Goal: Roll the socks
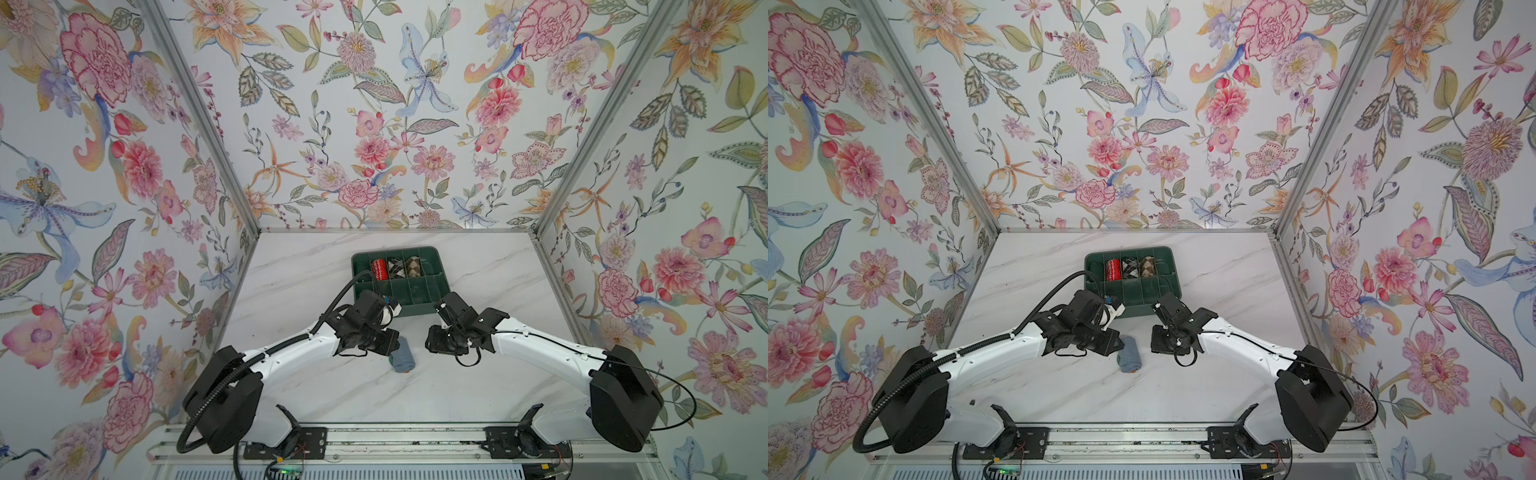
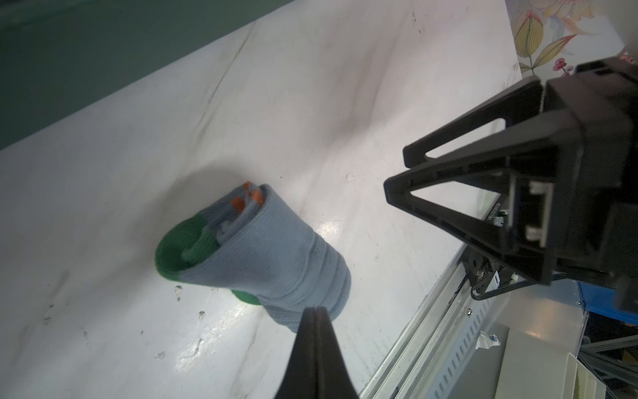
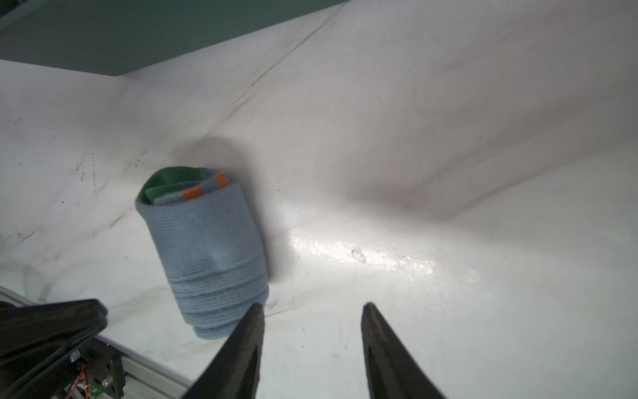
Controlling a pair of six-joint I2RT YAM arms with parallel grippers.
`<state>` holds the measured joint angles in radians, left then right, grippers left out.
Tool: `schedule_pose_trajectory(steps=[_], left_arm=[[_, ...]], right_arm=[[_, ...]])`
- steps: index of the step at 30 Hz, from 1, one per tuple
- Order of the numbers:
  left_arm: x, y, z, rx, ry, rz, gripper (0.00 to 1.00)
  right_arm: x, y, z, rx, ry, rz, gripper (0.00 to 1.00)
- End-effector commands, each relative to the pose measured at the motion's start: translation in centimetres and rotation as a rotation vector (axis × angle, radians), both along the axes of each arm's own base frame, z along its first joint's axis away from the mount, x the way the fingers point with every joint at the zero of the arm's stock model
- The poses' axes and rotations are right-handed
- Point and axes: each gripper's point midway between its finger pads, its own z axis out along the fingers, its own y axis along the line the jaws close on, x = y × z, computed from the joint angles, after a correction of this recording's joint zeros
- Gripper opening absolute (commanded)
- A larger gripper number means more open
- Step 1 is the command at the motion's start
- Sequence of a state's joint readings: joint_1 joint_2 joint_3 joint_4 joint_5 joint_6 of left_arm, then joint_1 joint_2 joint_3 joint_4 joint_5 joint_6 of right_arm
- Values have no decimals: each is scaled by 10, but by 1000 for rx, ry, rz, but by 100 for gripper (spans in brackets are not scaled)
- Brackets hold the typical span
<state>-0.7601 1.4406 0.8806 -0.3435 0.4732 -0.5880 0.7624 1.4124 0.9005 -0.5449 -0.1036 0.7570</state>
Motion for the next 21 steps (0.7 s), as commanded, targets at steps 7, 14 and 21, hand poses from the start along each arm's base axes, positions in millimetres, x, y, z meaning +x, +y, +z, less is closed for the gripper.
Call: schedule_pose_trajectory(steps=[7,14,21], left_arm=[[4,-7,-7,34,-8,-1,0],[10,-10,-13,41,-15,8,0],[12,-10,-25,64,-10,9,0]], right_arm=[[4,6,4,64,3,0,48],[5,8,3,82,8,6,48],[5,13,3,108,18,20,49]])
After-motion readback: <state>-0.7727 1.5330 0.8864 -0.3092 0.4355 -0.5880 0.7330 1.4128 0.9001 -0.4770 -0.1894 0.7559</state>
